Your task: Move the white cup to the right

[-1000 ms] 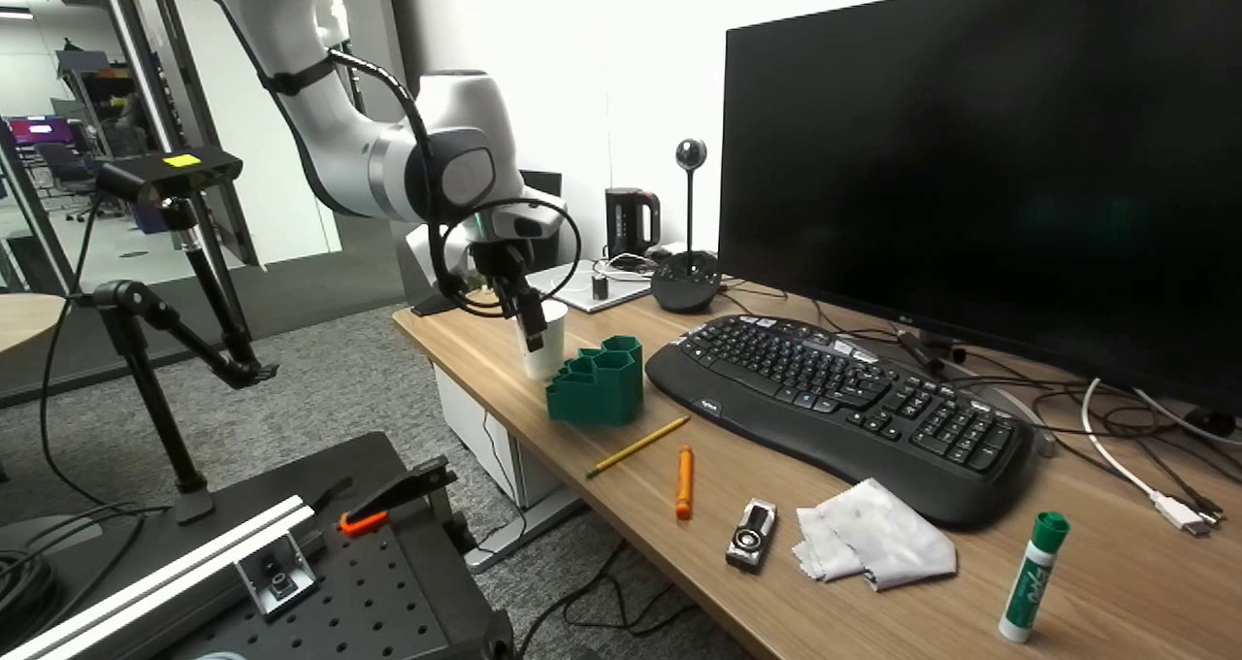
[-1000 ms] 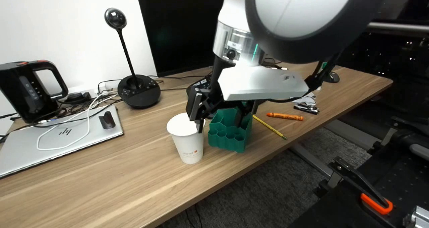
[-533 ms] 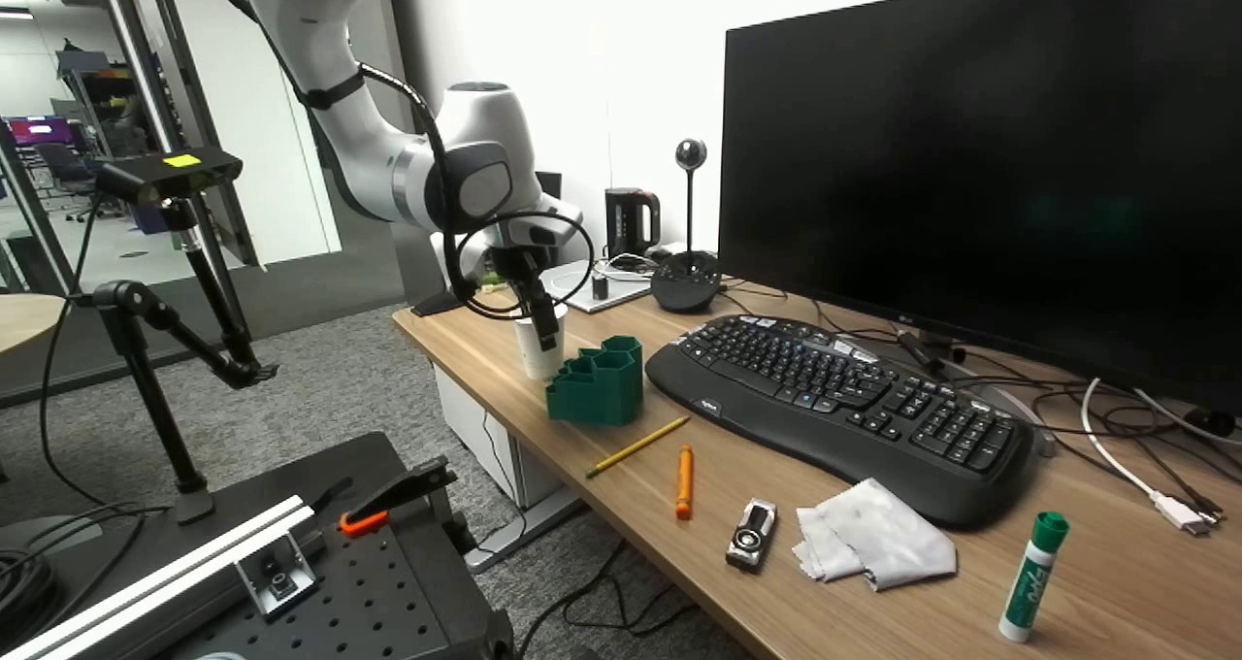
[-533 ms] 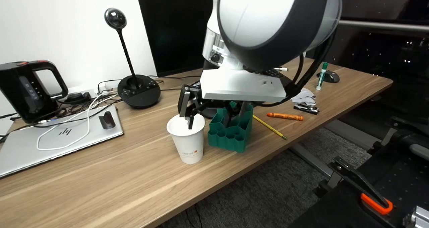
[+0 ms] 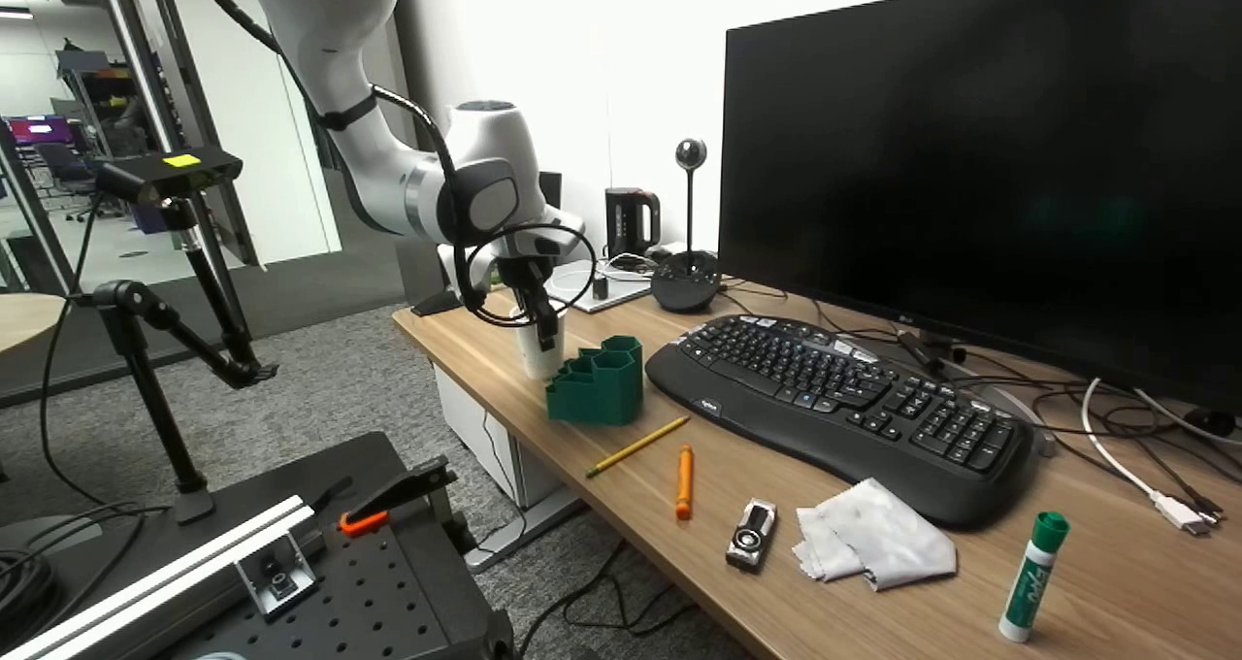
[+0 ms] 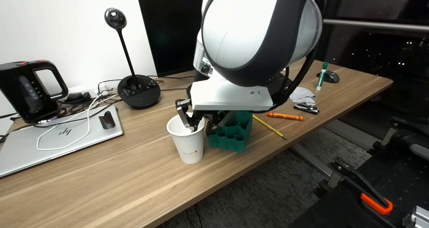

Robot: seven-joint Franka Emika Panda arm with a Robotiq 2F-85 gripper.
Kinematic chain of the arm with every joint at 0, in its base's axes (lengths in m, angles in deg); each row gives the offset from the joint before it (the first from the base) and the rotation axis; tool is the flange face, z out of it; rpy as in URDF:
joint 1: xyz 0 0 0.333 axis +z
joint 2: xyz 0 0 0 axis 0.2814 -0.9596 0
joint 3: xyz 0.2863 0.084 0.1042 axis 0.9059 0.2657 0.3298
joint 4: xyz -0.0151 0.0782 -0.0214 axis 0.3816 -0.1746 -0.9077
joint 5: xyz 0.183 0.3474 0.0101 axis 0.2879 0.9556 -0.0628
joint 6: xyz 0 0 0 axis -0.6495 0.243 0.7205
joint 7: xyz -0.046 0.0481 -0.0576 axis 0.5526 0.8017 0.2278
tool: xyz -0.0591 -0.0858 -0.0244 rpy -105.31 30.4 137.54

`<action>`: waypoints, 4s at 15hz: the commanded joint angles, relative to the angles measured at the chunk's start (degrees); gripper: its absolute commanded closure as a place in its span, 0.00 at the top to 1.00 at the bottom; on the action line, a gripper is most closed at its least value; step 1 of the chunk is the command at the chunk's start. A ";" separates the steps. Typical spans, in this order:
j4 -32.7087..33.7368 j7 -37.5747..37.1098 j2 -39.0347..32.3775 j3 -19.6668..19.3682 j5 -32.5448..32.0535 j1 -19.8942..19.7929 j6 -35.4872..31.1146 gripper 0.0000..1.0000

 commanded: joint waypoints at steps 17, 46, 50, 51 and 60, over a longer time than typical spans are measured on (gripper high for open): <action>-23.64 7.27 32.12 -6.10 -12.94 -12.61 10.87 0.01; -0.97 17.80 2.84 -17.00 -6.47 -35.14 15.63 0.29; -4.49 21.61 5.84 -15.85 -6.48 -34.88 18.24 0.58; -5.98 22.46 7.09 -15.92 -6.85 -34.58 18.50 0.64; -17.18 22.84 20.81 -20.98 -15.26 -31.94 18.25 1.00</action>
